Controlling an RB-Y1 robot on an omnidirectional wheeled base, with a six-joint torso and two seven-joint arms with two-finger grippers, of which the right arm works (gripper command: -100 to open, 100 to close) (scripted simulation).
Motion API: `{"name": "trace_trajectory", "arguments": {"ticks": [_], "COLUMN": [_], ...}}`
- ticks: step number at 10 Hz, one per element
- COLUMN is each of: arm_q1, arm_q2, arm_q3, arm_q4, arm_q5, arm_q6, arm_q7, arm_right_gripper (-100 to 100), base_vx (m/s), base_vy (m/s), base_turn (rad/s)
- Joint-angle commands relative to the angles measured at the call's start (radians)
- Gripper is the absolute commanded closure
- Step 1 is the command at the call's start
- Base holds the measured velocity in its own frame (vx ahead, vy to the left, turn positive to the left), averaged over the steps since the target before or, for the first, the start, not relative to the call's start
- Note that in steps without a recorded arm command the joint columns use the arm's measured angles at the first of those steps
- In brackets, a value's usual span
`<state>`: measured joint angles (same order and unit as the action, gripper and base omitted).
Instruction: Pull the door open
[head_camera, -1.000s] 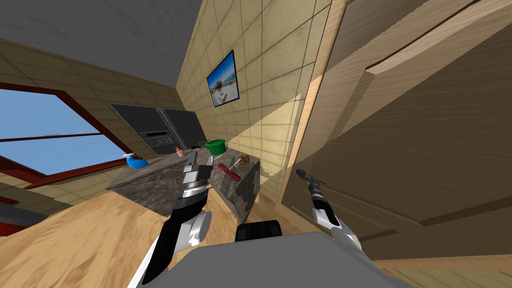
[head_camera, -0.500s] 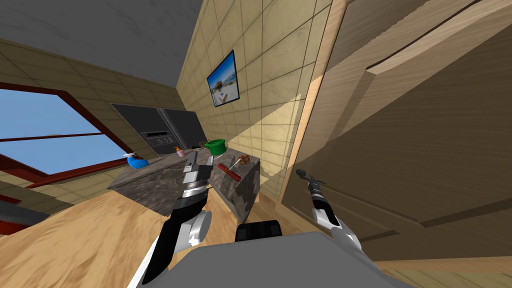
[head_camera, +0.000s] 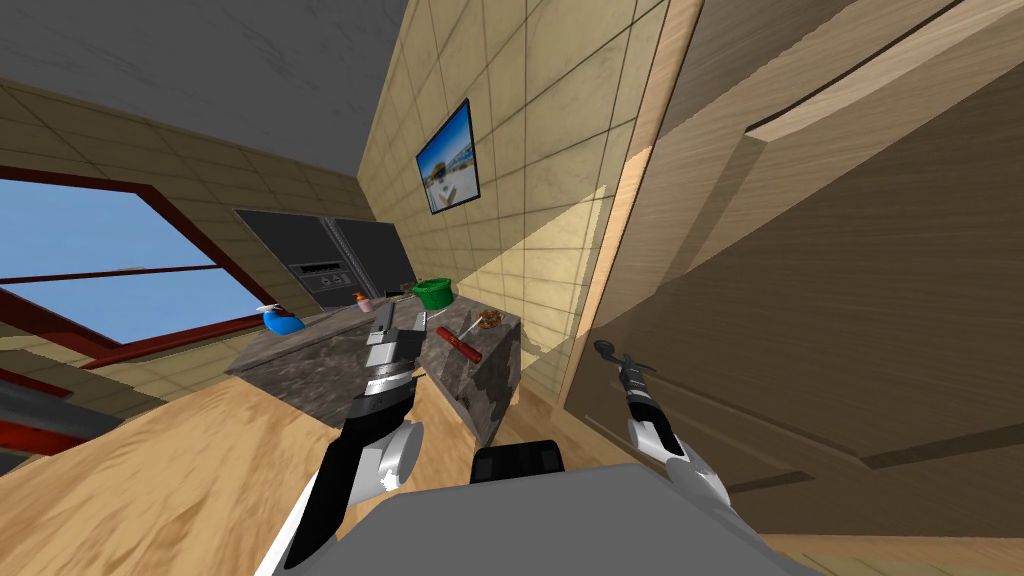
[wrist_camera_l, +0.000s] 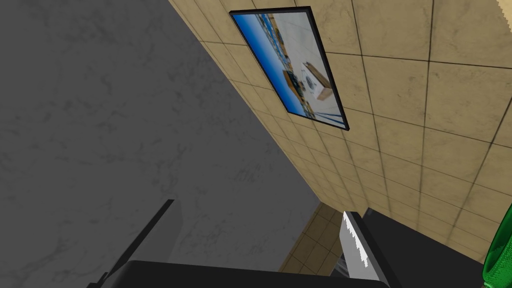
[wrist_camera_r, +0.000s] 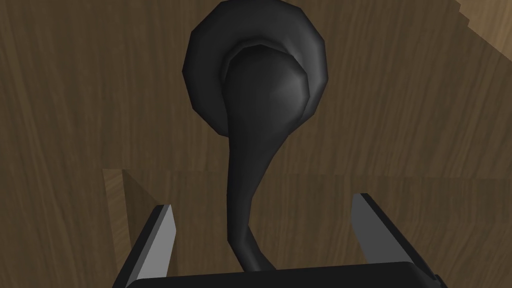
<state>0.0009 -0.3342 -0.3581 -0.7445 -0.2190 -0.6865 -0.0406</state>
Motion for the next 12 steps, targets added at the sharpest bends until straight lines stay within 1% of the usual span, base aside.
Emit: {"name": "trace_trajectory", "arguments": {"ticks": [1,5,6,8,12], "arm_q1": [0.0,0.0,0.005,0.005,0.005], "arm_q2": [0.0,0.0,-0.008,-0.008,-0.008], "arm_q3": [0.0,0.0,0.0,0.0,0.0], "arm_q4": [0.001,0.001,0.008,0.008,0.008], "arm_q5": [0.0,0.0,-0.002,-0.002,-0.002], "arm_q6": [0.0,0.0,-0.009,-0.009,-0.009], "arm_q7": [0.0,0.0,-0.009,-0.009,-0.009], "arm_right_gripper": [-100,-100,-100,-100,-100], "base_vx": [-0.004,0.002,0.005,0.009,-0.001], "base_vy": [0.006,-0.002,-0.007,-0.013,0.001], "base_turn": [-0.017,0.006,0.019,0.038,-0.004]}}
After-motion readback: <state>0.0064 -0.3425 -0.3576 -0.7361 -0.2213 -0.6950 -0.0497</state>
